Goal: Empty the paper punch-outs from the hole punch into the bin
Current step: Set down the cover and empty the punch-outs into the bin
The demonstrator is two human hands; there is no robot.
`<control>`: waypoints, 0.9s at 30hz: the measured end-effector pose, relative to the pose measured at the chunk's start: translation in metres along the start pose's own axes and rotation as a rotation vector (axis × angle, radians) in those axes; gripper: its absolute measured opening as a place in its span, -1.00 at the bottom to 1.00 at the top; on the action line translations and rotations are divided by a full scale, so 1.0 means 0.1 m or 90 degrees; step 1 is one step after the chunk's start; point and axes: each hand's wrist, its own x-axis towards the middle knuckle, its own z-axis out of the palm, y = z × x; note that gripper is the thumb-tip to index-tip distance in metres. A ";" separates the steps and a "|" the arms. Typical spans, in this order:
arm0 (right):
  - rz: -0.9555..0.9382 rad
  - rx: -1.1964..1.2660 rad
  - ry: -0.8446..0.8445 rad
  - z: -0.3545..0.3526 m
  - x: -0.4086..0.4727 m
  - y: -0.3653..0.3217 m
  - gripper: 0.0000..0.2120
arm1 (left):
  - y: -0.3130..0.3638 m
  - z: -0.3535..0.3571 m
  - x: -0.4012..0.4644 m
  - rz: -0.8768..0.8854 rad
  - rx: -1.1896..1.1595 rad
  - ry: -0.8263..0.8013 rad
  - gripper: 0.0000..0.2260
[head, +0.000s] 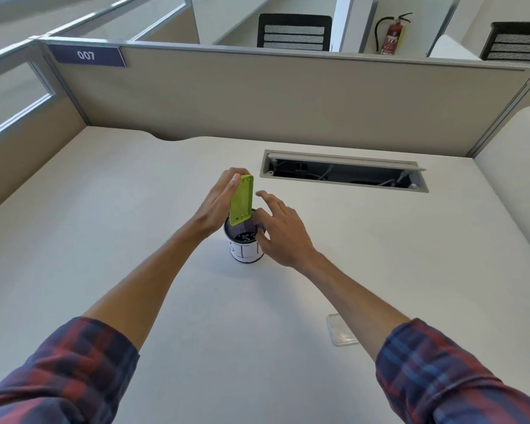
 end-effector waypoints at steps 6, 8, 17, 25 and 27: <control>0.054 0.085 0.051 0.05 -0.05 0.03 -0.95 | 0.00 -0.02 -0.02 0.008 0.042 0.005 -0.74; 0.058 0.093 0.056 0.05 -0.05 0.04 -0.96 | 0.01 -0.02 -0.03 0.013 0.044 0.010 -0.74; 0.112 0.129 0.067 -0.05 -0.23 0.02 -0.70 | 0.02 -0.03 -0.05 -0.047 -0.078 0.118 -0.71; 0.244 0.109 0.021 -0.12 -1.24 0.37 -0.71 | -0.01 -0.06 -0.09 -0.212 -0.251 0.242 -0.69; 0.259 0.098 0.011 -0.16 -1.48 0.44 -0.71 | -0.02 -0.07 -0.09 -0.226 -0.299 0.243 -0.70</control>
